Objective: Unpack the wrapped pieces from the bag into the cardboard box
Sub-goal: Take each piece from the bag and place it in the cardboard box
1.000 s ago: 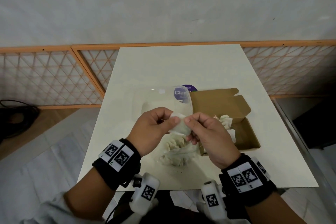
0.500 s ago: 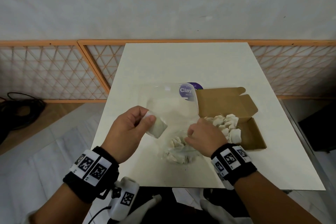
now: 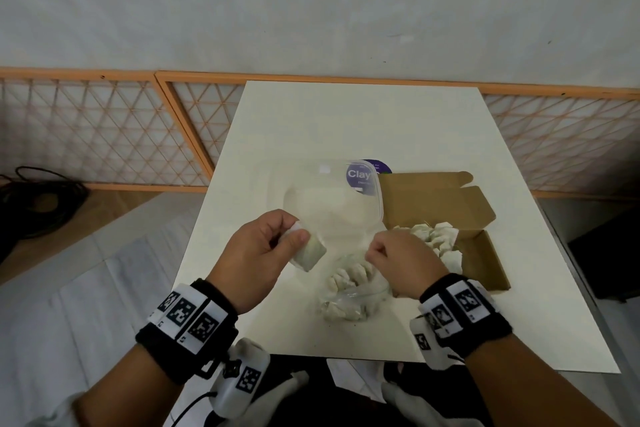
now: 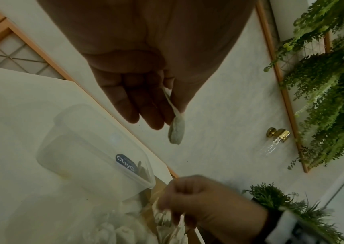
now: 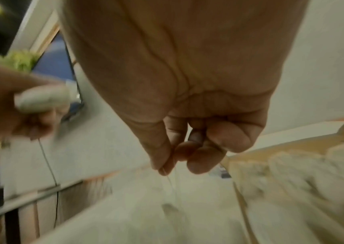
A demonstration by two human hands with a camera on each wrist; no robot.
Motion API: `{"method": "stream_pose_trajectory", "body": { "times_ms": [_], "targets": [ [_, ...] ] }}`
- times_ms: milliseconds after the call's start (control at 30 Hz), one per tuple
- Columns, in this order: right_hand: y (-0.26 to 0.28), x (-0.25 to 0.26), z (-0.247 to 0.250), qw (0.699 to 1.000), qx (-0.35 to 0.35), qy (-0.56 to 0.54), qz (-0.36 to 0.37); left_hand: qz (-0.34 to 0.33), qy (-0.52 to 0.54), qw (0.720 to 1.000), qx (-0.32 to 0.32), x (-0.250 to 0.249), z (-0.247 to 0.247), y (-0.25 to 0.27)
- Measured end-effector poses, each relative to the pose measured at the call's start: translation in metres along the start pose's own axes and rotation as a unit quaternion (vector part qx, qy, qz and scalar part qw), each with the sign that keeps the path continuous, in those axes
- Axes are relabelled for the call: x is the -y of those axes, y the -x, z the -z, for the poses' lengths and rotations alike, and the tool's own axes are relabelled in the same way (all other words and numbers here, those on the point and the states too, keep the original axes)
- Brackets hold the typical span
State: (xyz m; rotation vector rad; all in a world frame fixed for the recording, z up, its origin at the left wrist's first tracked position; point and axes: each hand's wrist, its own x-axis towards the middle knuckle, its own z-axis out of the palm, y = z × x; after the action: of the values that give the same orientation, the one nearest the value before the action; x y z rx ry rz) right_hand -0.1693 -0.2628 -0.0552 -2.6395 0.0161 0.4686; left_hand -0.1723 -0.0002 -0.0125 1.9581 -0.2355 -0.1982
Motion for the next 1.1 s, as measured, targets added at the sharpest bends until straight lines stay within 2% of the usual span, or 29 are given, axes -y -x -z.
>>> {"method": "stream_pose_trajectory", "body": {
  "times_ms": [300, 400, 567, 700, 900, 1100],
  "targets": [
    [0.043, 0.025, 0.079, 0.972, 0.000, -0.224, 0.073, -0.001, 0.007, 0.998, 0.065, -0.017, -0.004, 0.001],
    [0.049, 0.032, 0.095, 0.963, 0.012, -0.253, 0.088, -0.011, 0.046, 0.996, 0.071, -0.028, -0.006, 0.001],
    [0.061, 0.043, 0.113, 0.959, -0.032, -0.254, 0.120, -0.049, 0.019, 0.990, 0.128, -0.051, -0.017, 0.002],
    [0.077, 0.055, 0.125, 0.958, -0.040, -0.250, 0.137, -0.089, 0.017, 0.983, 0.158, -0.065, -0.031, -0.001],
    [0.092, 0.062, 0.138, 0.959, -0.041, -0.237, 0.148, -0.106, 0.018, 0.984, 0.140, -0.073, -0.037, -0.002],
    [0.086, 0.053, 0.146, 0.968, -0.095, -0.162, 0.164, -0.142, -0.016, 0.978, 0.154, -0.081, -0.030, 0.008]
  ]
}}
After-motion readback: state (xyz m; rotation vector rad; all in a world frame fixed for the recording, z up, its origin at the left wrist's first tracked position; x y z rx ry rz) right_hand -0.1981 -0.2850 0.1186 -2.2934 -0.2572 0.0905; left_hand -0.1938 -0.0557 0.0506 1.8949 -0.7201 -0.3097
